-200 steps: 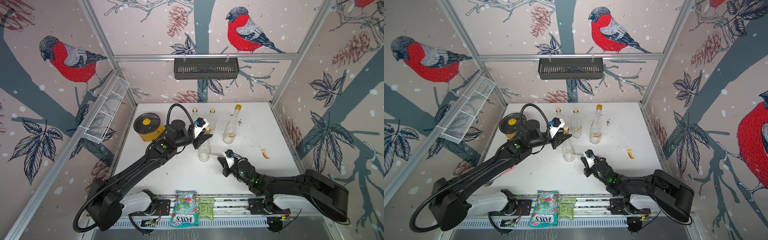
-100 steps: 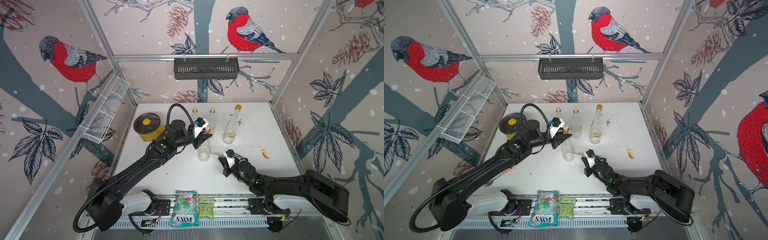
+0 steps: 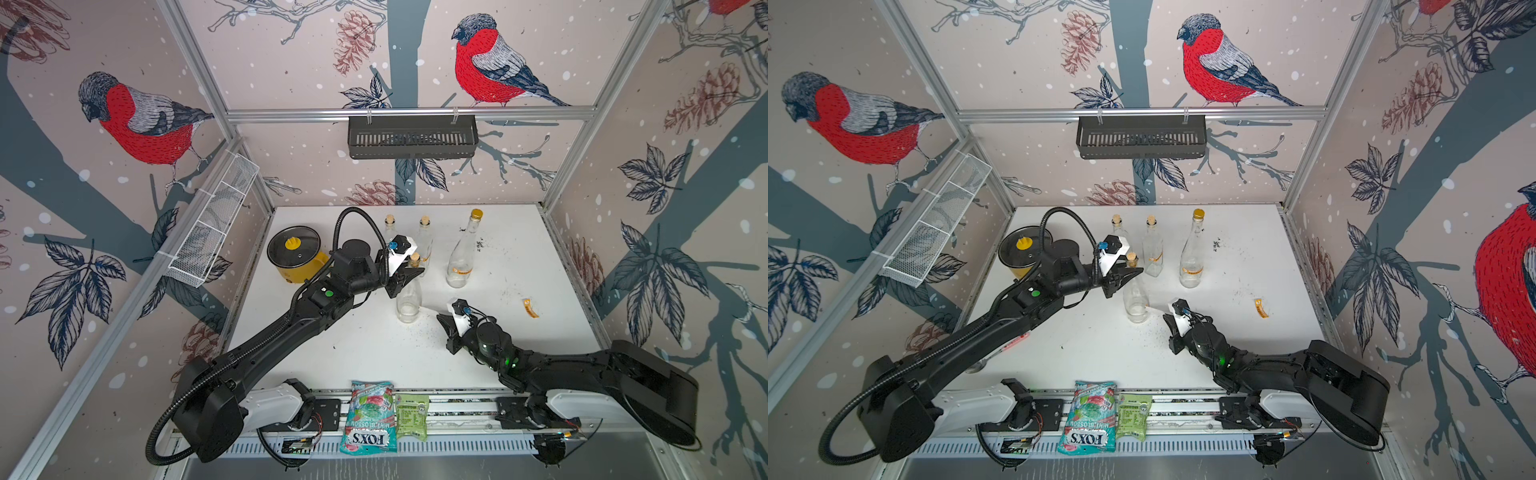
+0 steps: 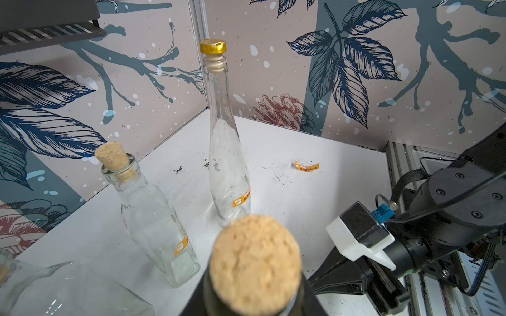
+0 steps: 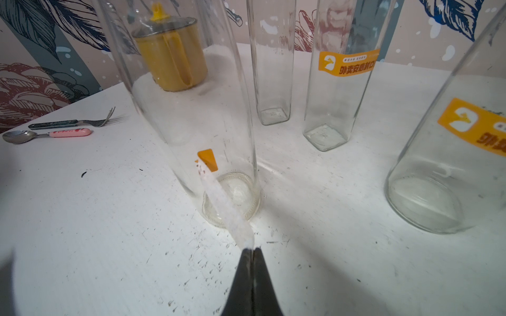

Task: Remove the label from the bottle
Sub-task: Tear open the label from the bottle.

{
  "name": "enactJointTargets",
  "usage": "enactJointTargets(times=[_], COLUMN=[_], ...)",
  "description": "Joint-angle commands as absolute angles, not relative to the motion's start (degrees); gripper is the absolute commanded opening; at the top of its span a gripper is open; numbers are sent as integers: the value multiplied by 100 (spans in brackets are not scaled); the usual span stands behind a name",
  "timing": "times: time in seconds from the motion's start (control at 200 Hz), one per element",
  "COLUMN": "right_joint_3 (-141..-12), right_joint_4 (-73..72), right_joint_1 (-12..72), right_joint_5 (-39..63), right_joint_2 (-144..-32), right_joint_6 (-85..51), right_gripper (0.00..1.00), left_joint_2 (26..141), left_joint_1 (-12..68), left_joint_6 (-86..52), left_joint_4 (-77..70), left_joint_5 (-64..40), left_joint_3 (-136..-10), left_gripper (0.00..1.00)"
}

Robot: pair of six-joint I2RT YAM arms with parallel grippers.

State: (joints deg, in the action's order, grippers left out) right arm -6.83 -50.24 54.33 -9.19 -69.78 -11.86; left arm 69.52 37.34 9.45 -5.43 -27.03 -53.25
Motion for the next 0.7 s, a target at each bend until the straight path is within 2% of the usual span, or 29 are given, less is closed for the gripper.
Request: enactJointTargets(times=[0.0,0.695], right_joint_3=[-676,-675], right_joint_4=[-5128,-5133], right_joint_1=[5423,5385], right_joint_5=[-1029,-1123], right_joint_2=[-6969,-6997], right_joint_6=[-1226,-1239], right_gripper=[0,0], left_joint_2=[6988,7009], left_joint_1=[3719,3726], left_joint_6=[1415,1459], left_joint_4=[272,321], left_joint_5=[-2461,-2459], left_joint_3=[-5299,-5325], left_gripper=[0,0])
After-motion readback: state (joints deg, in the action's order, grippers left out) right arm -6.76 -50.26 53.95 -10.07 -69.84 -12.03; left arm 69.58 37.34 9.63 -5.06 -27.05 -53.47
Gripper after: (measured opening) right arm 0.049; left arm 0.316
